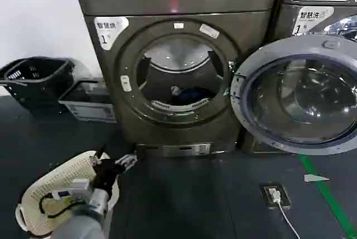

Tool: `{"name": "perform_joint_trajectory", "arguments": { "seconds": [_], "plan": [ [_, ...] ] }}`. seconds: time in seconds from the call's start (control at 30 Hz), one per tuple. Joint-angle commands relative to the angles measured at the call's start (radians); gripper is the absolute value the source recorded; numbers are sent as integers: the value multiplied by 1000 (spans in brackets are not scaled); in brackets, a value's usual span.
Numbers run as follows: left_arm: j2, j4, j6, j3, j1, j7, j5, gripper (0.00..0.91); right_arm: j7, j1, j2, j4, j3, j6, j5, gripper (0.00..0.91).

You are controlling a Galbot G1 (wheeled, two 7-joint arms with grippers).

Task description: Grasp the clothes from the dryer.

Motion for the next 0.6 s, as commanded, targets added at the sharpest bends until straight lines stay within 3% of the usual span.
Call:
{"name": "perform_joint_trajectory", "arguments": {
  "seconds": [0.03,0.6],
  "plan": [
    [-4,-1,11,13,3,-3,8,907,-5,-1,-1,-6,5,12,-1,907],
    [0,5,5,20,-7,25,17,907,-4,-3,-7,-10,11,12,2,907]
  ]
}}
